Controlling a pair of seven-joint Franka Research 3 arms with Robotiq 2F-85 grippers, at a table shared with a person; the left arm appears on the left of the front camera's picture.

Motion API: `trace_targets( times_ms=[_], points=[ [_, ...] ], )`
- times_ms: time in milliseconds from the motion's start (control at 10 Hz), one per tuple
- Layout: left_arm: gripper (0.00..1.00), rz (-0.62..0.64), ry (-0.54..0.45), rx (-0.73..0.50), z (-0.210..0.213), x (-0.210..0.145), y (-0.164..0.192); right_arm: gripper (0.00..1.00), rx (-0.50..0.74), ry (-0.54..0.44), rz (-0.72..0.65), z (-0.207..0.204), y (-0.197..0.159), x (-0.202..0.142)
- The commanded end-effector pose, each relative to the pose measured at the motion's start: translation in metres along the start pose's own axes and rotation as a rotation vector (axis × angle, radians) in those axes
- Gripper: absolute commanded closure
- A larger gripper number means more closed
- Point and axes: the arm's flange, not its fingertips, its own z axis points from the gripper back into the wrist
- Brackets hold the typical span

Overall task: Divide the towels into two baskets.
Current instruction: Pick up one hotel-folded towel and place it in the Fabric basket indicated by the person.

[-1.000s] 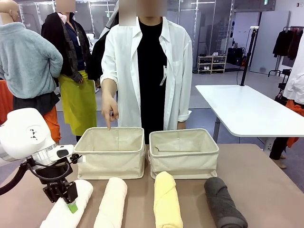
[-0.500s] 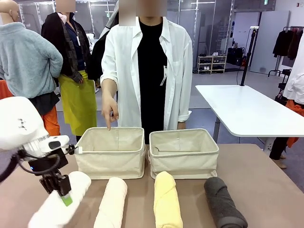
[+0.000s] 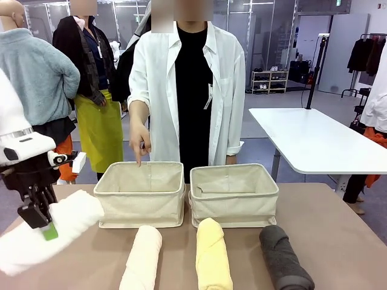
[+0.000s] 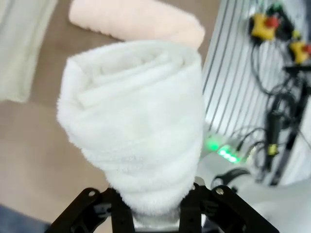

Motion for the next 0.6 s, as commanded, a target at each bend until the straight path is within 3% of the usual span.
trace_targets(
  times_ms=[0,100,200,300,400,500],
  points=[
    [1.00,-0.274,0.050,0.078,0.016,0.008,0.004,0.00,0.003,-0.003,0.006,0.002,0.002,0.000],
    [1.00,-0.379,0.106,0.144,0.022,0.011,0.001,0.00,0.003,-0.003,0.006,0.002,0.002,0.000],
    [1.00,-0.409,0.038,0.141,0.025,0.011,-0.007,0.00,0.003,-0.003,0.006,0.002,0.002,0.000],
    [1.00,-0.329,-0.133,0.079,0.030,0.000,-0.015,0.00,0.003,-0.003,0.006,0.002,0.002,0.000],
    [1.00,-0.358,0.101,0.105,0.024,0.019,-0.005,0.00,0.003,-0.003,0.006,0.002,0.002,0.000],
    [1.00,-0.358,0.101,0.105,0.024,0.019,-0.005,0.00,0.003,-0.003,0.006,0.002,0.002,0.000]
  ],
)
